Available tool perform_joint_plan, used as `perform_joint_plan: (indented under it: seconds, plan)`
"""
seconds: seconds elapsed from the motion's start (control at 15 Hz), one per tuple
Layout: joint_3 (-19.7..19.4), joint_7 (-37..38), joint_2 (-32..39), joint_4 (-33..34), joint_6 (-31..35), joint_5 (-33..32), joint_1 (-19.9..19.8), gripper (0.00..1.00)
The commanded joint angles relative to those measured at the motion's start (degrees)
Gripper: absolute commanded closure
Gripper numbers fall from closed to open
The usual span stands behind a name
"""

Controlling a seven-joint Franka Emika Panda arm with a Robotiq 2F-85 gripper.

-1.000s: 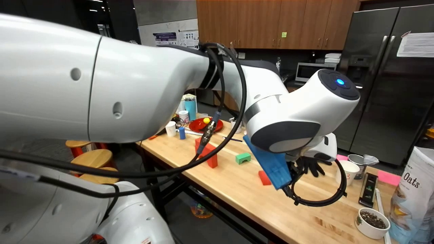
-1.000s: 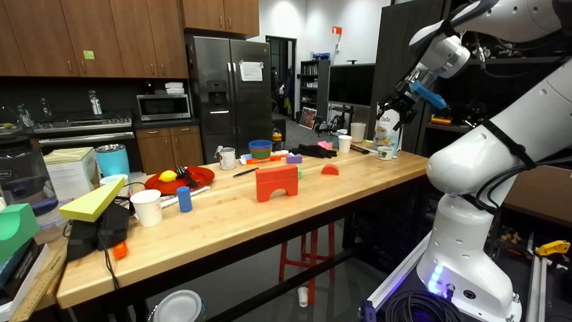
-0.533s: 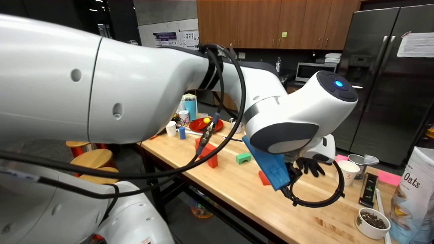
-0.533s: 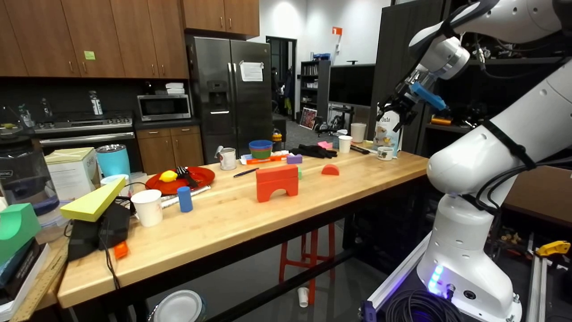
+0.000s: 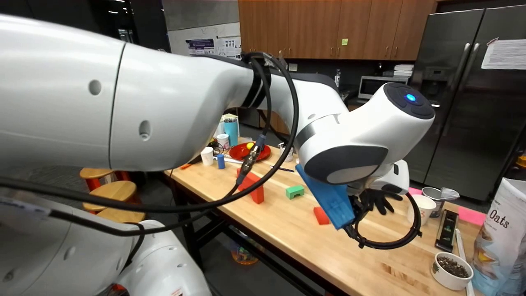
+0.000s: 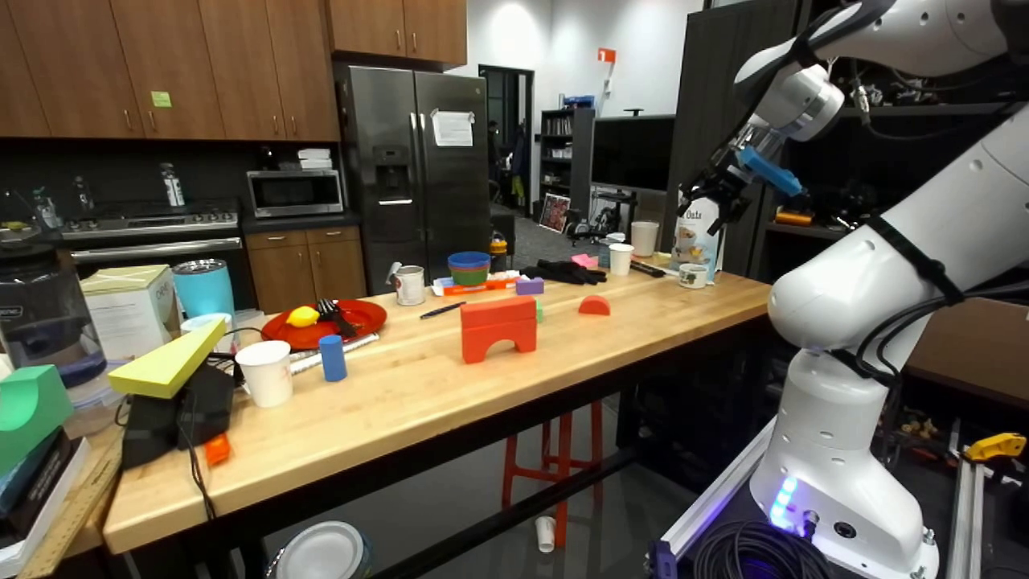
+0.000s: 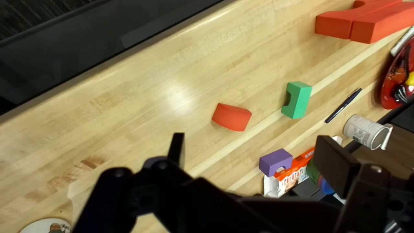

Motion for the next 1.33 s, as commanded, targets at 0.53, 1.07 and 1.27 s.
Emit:
perform_joint_plan:
  seconds: [0.53, 1.07, 1.27]
  plan:
    - [0.95, -13.47, 17.55, 27.05, -1.84, -6.85, 5.35, 0.00]
    - [3.55, -13.52, 19.65, 29.60, -0.35, -6.03, 4.94, 0.00]
    - [3.40, -13.52, 19.46, 29.48, -0.34, -6.05, 4.57, 0.00]
